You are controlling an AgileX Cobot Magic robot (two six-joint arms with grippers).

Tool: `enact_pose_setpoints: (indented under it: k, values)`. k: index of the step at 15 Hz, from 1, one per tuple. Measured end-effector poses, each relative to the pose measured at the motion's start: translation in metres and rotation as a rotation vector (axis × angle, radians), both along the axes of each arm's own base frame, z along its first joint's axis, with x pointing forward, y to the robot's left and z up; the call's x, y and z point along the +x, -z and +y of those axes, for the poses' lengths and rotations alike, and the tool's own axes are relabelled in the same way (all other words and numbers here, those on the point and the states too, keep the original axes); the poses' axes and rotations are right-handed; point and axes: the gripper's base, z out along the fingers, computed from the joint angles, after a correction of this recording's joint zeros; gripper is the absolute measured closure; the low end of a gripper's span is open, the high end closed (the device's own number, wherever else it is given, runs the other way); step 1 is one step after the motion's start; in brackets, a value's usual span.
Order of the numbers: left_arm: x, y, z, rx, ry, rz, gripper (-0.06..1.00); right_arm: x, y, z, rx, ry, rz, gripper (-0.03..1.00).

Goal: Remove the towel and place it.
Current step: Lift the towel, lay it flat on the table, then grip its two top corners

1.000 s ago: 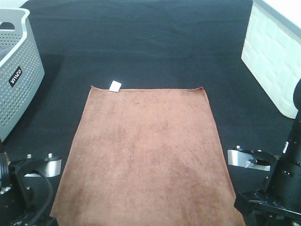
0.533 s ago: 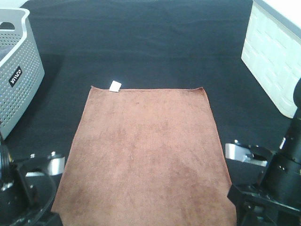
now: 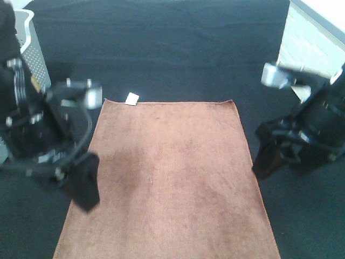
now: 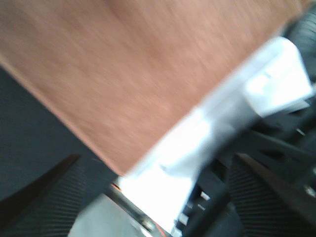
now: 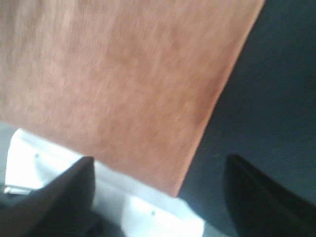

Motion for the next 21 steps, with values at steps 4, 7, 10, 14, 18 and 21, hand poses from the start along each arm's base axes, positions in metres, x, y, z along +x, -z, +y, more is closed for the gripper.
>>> enact_pose_setpoints:
  k: [4, 7, 10, 14, 18, 21]
  values:
    - [0.069, -0.02, 0.028, 0.075, -0.145, -0.185, 0.13, 0.06, -0.039, -0.042, -0.038, 0.205, -0.141, 0.16]
    - [0.113, -0.019, 0.043, 0.072, -0.236, -0.239, 0.13, 0.084, -0.043, -0.053, -0.046, 0.191, -0.161, 0.15]
    - [0.137, -0.008, 0.047, 0.082, -0.264, -0.24, 0.13, 0.096, -0.028, -0.049, -0.026, 0.172, -0.091, 0.09]
    - [0.178, 0.026, 0.059, 0.098, -0.323, -0.208, 0.13, 0.154, 0.005, -0.042, -0.009, 0.132, -0.04, 0.07]
    - [0.206, 0.057, 0.069, 0.068, -0.381, -0.185, 0.13, 0.216, 0.033, -0.034, 0.035, 0.138, -0.065, 0.07]
    - [0.218, 0.07, 0.065, 0.042, -0.391, -0.202, 0.13, 0.232, 0.056, -0.032, 0.047, 0.151, -0.068, 0.07]
